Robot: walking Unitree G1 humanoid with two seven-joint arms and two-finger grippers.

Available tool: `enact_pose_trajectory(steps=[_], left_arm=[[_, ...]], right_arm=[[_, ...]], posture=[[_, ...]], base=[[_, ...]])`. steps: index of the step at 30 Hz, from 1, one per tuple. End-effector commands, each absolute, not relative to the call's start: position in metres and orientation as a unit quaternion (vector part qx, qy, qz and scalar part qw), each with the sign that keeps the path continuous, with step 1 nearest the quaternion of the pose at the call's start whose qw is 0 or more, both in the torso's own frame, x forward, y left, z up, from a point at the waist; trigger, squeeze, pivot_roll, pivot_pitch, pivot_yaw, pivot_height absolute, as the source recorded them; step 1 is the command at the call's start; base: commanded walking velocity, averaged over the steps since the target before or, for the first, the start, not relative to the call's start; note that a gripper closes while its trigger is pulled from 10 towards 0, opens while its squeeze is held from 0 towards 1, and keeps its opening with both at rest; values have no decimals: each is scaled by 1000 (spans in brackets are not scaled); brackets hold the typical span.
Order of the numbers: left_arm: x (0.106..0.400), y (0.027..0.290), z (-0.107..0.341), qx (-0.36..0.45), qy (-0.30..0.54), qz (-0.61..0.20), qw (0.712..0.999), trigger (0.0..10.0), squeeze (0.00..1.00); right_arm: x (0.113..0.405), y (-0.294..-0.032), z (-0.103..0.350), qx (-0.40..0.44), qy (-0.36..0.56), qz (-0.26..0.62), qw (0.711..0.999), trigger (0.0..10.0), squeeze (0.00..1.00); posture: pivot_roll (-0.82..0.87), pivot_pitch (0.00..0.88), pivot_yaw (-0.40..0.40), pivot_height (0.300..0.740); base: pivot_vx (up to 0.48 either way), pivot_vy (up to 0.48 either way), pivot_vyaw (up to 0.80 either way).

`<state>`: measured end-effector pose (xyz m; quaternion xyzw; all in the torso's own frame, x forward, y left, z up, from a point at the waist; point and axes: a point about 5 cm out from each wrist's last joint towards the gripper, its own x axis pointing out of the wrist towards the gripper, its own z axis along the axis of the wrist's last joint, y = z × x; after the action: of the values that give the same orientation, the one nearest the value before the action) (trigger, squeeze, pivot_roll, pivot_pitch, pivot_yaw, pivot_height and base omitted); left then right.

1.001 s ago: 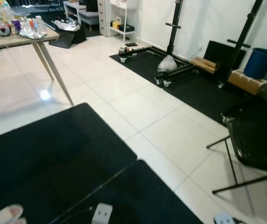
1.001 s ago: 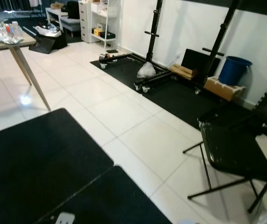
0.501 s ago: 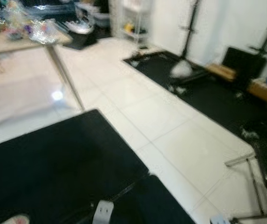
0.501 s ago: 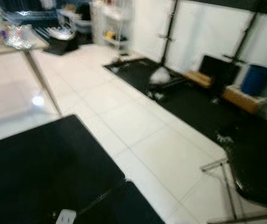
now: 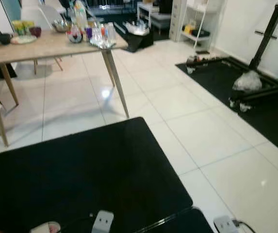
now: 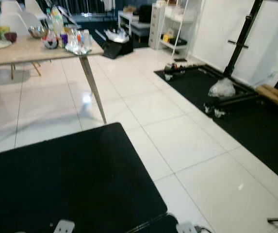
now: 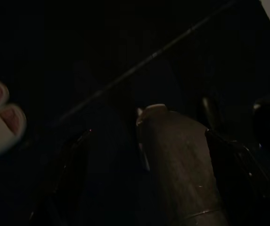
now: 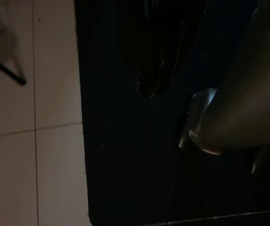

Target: Restocking fridge

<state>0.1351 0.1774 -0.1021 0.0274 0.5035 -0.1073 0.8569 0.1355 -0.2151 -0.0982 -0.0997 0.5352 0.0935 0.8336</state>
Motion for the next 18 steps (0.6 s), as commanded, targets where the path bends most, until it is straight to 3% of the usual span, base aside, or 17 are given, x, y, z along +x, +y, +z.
enact_pose_trajectory(steps=[1,18], left_arm=[[123,178,-106,31,527,-120,841,10000,0],[124,181,-106,37,527,-122,840,10000,0]], right_arm=[[133,-212,-100,-96,540,94,831,10000,0],[126,-207,-103,-86,548,79,828,10000,0]], posture=[[26,0,-40,738],[33,0,-25,738]], base=[[341,0,0],[342,0,0]])
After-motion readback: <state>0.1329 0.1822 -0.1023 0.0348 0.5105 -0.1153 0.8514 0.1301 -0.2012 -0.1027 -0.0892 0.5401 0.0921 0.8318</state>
